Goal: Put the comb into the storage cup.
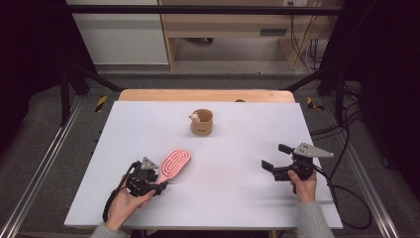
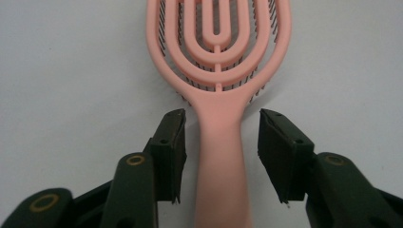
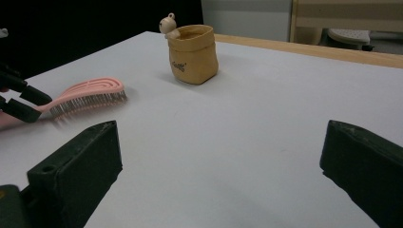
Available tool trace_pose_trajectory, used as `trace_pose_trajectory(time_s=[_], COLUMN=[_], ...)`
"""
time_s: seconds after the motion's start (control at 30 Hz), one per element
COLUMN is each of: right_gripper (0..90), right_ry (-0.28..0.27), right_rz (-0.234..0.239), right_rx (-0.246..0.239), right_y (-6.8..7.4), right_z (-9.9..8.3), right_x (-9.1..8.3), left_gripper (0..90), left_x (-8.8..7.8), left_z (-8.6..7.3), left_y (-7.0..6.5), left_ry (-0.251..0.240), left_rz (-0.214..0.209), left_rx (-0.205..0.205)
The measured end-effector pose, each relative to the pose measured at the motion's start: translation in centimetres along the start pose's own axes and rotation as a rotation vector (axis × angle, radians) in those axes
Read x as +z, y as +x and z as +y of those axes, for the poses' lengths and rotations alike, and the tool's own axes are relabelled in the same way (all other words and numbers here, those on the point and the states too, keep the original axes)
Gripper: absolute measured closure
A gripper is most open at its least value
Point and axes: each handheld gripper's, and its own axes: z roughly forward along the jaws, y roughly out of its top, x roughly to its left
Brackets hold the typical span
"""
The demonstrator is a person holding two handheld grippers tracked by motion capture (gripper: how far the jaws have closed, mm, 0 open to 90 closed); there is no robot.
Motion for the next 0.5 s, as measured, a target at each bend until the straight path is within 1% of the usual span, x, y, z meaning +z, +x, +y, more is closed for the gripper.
trace_pose_trajectory(time_s=[0.03,0.13,0.33,0.4,0.5], right_gripper=[0.4,0.4,0.4,0.4,0.4], right_ry=[0.000,0.000,0.001,0.001,0.001], right_rz=[0.000,0.001,0.001,0.001,0.001], right_rx=[0.000,0.000,0.001,0.001,0.001], right_y=[0.00,0.01,0.01,0.01,0.00], right_z=[0.00,0.00,-0.01,-0.01,-0.01], right_x=[0.00,0.00,0.02,0.03,0.03], left_gripper=[55.1,58.3,62.0,63.3,63.9], left_x=[0.04,0.13,0.22,0.31,0.44], left_z=[0.01,0.01,-0.02,0.01,0.02], left_y=[-0.08,-0.18,0.03,0.03,0.03], left_ry=[0.000,0.000,0.012,0.024,0.024], left_rz=[0.001,0.002,0.008,0.020,0.037], left_rx=[0.010,0.010,-0.010,-0.010,-0.004])
